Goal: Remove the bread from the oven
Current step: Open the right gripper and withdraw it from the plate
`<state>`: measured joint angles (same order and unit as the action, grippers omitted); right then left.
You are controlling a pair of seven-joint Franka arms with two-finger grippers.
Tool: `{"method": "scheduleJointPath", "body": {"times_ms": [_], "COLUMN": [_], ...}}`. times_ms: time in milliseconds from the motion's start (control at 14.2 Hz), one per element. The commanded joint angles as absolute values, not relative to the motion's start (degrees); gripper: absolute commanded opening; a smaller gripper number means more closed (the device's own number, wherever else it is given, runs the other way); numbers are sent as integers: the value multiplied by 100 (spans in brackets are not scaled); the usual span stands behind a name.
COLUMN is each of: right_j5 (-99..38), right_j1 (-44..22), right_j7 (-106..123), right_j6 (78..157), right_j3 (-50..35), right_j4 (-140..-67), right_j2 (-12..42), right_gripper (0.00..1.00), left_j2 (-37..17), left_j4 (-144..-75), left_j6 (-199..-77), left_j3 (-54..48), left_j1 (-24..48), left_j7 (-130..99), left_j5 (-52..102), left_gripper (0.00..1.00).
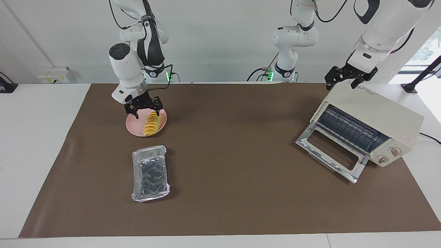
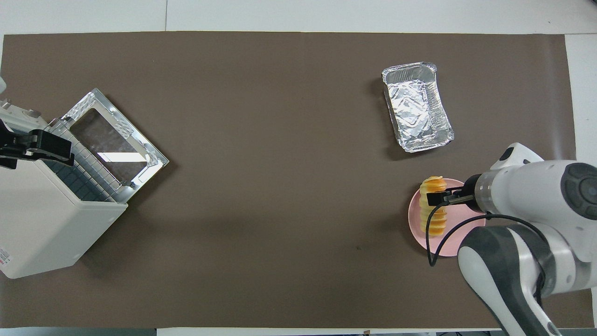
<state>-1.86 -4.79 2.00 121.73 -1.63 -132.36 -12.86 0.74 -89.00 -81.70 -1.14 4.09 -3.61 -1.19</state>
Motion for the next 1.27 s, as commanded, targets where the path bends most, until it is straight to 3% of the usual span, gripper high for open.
{"method": "scheduleJointPath", "body": {"times_ms": [0, 565, 777, 1201], "right_j5": [-193, -193, -150, -79], "right_j1": [-325, 201, 404, 378], "right_j7": [298, 984, 993, 967], "right_j6": [11418, 8889, 8456, 8673], "right_j3": [-150, -105, -105, -114], "right_j4": [-12263, -9820, -9266, -9544], "right_j2": [-1230, -766, -537, -545], "right_gripper": [100, 100, 100, 100], "left_j2": [246, 246, 246, 246], "left_j4": [-9114, -9114, -9114, -9114], "left_j6": [-8306, -8306, -8306, -8297], "left_j3": [-141, -132, -141, -132], "left_j1": [343, 343, 343, 343], "left_j7": [-343, -343, -343, -343], "left_j5": [-35, -35, -35, -35], "left_gripper": [100, 100, 100, 100]}}
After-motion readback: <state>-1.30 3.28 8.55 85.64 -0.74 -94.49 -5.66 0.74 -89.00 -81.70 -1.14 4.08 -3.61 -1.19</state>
